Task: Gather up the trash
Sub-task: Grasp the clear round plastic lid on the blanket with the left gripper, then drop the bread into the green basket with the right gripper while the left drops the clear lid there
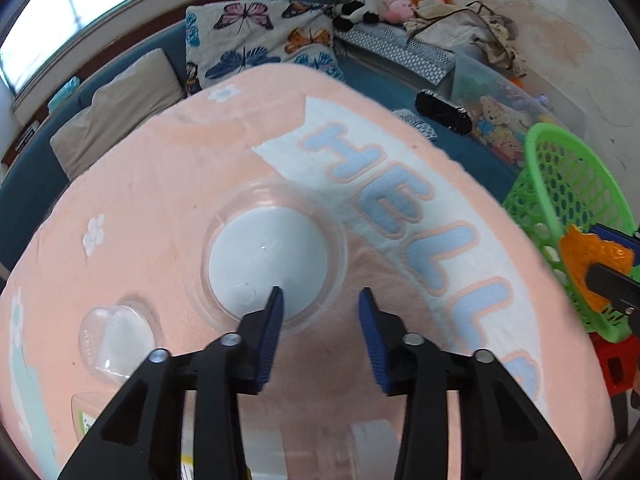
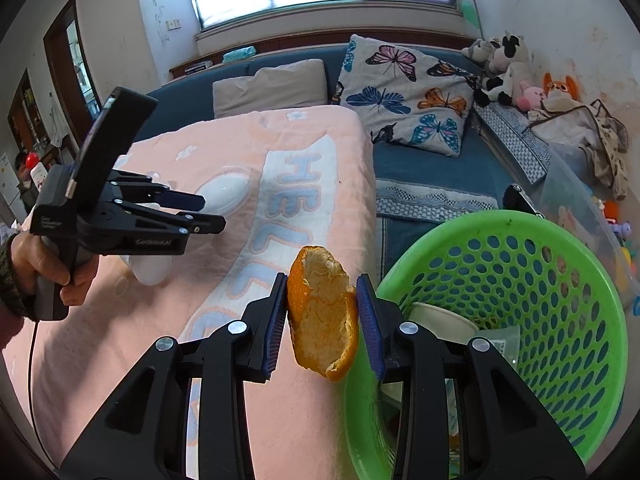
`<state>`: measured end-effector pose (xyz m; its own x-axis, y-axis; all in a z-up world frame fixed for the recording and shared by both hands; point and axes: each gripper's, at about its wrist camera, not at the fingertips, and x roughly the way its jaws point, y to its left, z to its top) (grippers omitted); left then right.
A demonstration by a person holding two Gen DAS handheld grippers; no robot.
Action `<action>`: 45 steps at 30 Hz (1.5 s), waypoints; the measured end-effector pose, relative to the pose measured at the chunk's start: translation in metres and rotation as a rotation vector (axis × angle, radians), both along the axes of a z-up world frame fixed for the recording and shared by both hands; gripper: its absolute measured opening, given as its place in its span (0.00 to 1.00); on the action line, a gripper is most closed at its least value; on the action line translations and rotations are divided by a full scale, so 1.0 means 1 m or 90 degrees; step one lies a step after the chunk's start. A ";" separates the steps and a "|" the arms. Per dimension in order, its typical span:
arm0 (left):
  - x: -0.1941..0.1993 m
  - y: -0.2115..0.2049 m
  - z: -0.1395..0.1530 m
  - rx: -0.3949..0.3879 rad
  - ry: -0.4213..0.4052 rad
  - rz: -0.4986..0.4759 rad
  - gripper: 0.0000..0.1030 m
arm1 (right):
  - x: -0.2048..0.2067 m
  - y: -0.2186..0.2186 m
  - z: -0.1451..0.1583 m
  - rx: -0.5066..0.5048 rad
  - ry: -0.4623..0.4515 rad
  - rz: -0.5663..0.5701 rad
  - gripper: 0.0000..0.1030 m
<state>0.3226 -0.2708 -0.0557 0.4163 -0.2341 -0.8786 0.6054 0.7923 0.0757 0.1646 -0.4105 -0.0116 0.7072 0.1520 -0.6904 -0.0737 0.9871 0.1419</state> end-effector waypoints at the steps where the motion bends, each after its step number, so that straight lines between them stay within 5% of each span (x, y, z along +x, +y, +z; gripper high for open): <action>1: 0.000 0.000 -0.001 0.003 -0.004 0.001 0.29 | 0.000 0.000 0.000 -0.001 0.001 -0.001 0.35; 6: 0.001 0.000 0.004 -0.007 -0.016 0.018 0.07 | -0.002 0.000 0.000 0.000 -0.002 -0.002 0.35; 19: -0.039 0.003 0.053 -0.121 -0.027 -0.002 0.05 | -0.028 -0.012 0.012 -0.002 -0.020 -0.025 0.35; 38: -0.104 -0.029 0.093 -0.191 -0.040 -0.094 0.05 | -0.075 -0.069 0.014 -0.015 -0.016 -0.124 0.35; 45: -0.123 -0.066 0.097 -0.205 -0.029 -0.144 0.05 | -0.090 -0.103 0.007 -0.006 0.000 -0.185 0.46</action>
<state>0.1993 -0.3373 0.0415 0.3596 -0.5846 -0.7272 0.7695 0.6267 -0.1233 0.0745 -0.5130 -0.0050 0.7202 -0.0638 -0.6909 0.2127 0.9681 0.1323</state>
